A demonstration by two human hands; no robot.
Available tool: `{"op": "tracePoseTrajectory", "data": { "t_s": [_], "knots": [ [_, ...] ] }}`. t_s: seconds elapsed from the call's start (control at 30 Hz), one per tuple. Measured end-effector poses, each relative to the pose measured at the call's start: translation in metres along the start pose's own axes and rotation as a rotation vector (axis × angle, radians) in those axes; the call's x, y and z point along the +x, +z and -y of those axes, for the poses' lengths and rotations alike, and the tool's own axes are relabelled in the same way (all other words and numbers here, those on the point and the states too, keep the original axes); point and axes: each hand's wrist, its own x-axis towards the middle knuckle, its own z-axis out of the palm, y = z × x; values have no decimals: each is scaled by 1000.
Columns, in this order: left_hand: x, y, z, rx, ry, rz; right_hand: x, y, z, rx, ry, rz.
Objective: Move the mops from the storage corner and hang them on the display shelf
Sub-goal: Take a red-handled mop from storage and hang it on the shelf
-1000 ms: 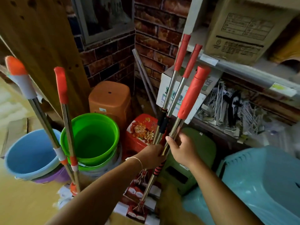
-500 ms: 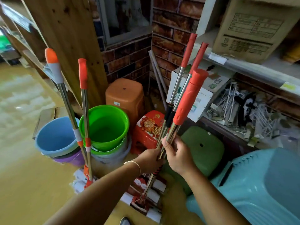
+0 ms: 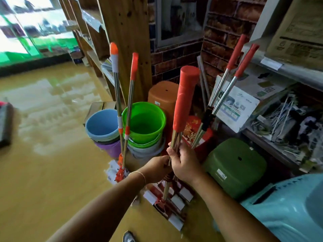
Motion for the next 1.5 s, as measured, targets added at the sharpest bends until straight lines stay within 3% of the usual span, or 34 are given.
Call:
{"op": "tracePoseTrajectory", "data": {
  "t_s": [0.2, 0.47, 0.67, 0.9, 1.13, 1.5],
  "knots": [
    [-43, -36, 4, -71, 81, -86, -2, 9, 58, -34, -39, 37],
    [-111, -89, 11, -116, 137, -41, -26, 34, 145, -32, -134, -16],
    [-172, -139, 34, -81, 173, -17, -49, 78, 210, -93, -139, 65],
    [-263, -192, 91, -92, 86, -68, -62, 161, 277, -34, -238, 237],
    [-351, -249, 137, -121, -41, -244, -49, 242, 338, -18, -420, 395],
    [-449, -332, 221, -234, -182, -656, -6, 370, 443, 124, -686, 657]
  ]
}}
